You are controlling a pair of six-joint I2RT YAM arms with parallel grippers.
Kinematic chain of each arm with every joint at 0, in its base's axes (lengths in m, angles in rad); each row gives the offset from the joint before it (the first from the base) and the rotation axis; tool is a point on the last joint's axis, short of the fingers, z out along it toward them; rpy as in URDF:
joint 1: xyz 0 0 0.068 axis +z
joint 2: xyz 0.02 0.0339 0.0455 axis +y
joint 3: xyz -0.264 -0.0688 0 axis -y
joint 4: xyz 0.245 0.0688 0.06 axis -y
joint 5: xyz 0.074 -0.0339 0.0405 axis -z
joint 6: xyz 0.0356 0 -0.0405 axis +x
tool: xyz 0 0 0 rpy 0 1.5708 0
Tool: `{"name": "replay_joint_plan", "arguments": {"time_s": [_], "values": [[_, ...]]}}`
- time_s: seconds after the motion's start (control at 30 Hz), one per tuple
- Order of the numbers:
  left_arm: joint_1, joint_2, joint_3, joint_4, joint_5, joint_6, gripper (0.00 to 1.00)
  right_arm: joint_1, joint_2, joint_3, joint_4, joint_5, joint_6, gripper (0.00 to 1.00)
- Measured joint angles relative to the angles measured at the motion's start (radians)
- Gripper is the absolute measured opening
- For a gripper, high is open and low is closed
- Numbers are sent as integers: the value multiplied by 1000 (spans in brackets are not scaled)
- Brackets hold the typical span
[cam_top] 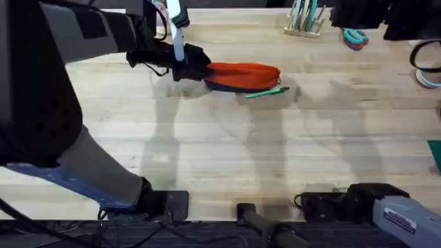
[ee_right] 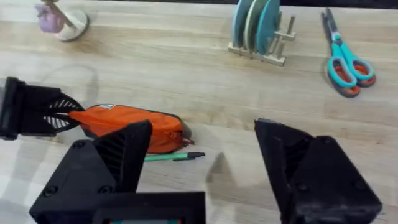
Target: Unzip the bag, pick up the pens from the table one at a time and place them inside, then zip the bag closed.
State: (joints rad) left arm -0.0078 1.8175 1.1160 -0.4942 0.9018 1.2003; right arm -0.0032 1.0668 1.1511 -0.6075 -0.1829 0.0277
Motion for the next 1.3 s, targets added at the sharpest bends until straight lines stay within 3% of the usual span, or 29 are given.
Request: {"name": "replay_joint_plan", "arguments": {"time_s": [0.13,0.43,0.73,0.87,1.13,1.3], "values": [[0,0,0,0,0,0,43,0,0,0,-6,-7,-6,997],[0,0,0,0,0,0,43,0,25,2,-134,-158,3,997],[0,0,0,0,0,0,43,0,99,2,-187,-186,-20,997],[0,0,0,0,0,0,43,0,122,2,-187,-188,-201,997],[0,0,0,0,0,0,43,0,155,4,-65,-188,-734,997],[0,0,0,0,0,0,43,0,161,5,-64,-188,-923,997]]}}
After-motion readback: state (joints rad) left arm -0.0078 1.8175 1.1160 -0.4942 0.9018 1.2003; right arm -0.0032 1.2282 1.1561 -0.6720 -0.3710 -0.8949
